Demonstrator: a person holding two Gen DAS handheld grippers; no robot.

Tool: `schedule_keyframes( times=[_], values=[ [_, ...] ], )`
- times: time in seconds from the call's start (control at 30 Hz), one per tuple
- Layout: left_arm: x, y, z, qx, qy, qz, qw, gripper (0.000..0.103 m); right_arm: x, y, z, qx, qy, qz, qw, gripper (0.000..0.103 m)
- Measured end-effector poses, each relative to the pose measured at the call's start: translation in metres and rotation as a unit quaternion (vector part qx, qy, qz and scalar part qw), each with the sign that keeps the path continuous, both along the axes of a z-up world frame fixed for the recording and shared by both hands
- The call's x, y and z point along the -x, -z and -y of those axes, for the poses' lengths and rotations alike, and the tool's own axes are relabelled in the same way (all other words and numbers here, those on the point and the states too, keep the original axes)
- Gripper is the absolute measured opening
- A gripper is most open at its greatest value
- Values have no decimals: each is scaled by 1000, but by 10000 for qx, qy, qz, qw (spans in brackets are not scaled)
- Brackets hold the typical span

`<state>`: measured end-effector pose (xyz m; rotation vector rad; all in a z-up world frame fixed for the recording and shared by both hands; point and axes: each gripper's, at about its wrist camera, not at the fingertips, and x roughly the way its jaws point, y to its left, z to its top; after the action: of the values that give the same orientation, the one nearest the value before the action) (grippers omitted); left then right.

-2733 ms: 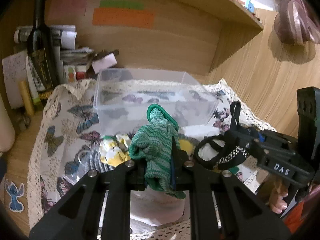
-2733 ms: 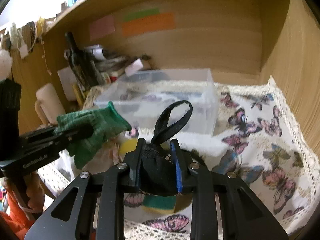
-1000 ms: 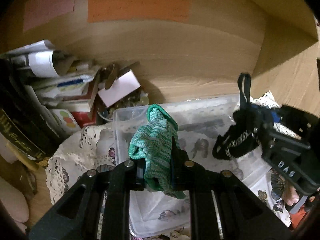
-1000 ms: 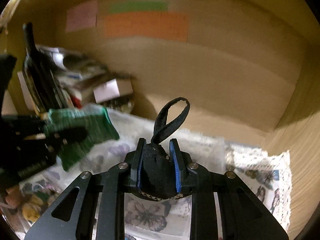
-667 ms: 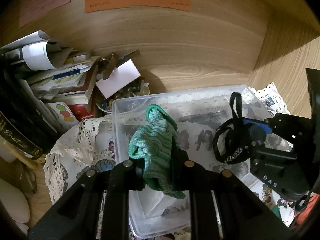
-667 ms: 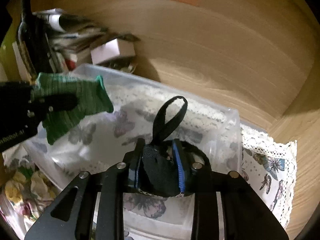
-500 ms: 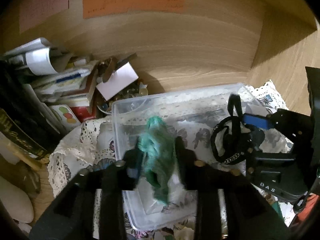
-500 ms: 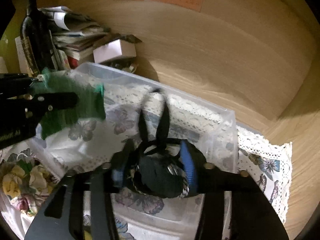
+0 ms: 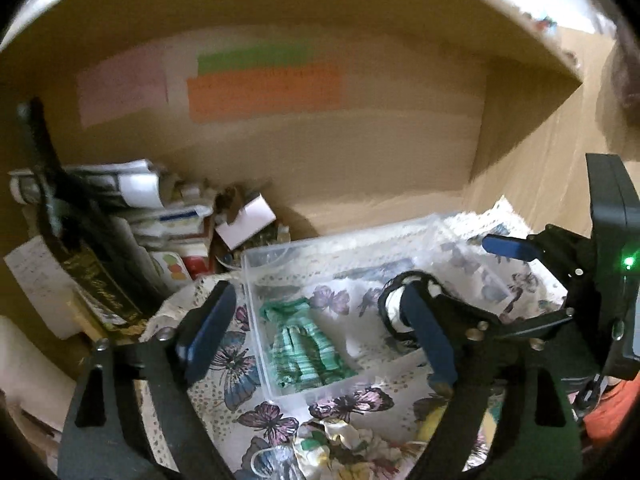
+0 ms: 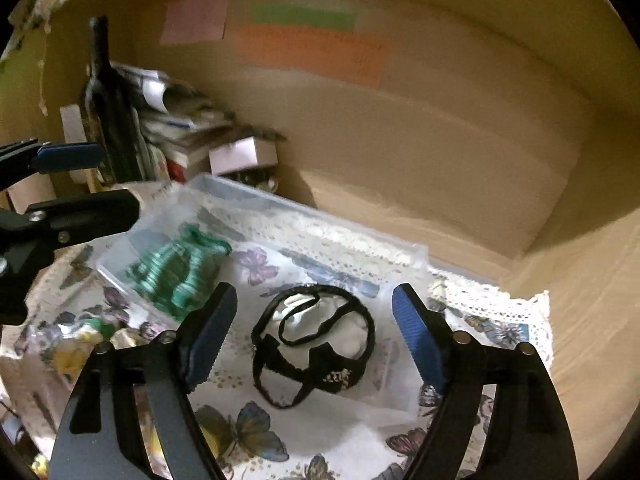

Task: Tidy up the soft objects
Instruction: 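Grasp the floral scrunchie with the left tool while the right tool grasps the green sponge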

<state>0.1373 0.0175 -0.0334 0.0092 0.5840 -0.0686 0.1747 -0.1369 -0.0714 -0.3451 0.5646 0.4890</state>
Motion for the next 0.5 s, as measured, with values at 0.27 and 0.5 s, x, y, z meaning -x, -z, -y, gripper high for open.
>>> schedule_keyframes(
  times=[0.27,0.5],
  values=[
    [44,-23,-2,45,-43,500,9987,102,39,-21,16,-399,-106,336,9986,86],
    [59,2,-8,231,-141,104,9996,102,70,-10,26,-463,-102,363,9982,87]
  ],
)
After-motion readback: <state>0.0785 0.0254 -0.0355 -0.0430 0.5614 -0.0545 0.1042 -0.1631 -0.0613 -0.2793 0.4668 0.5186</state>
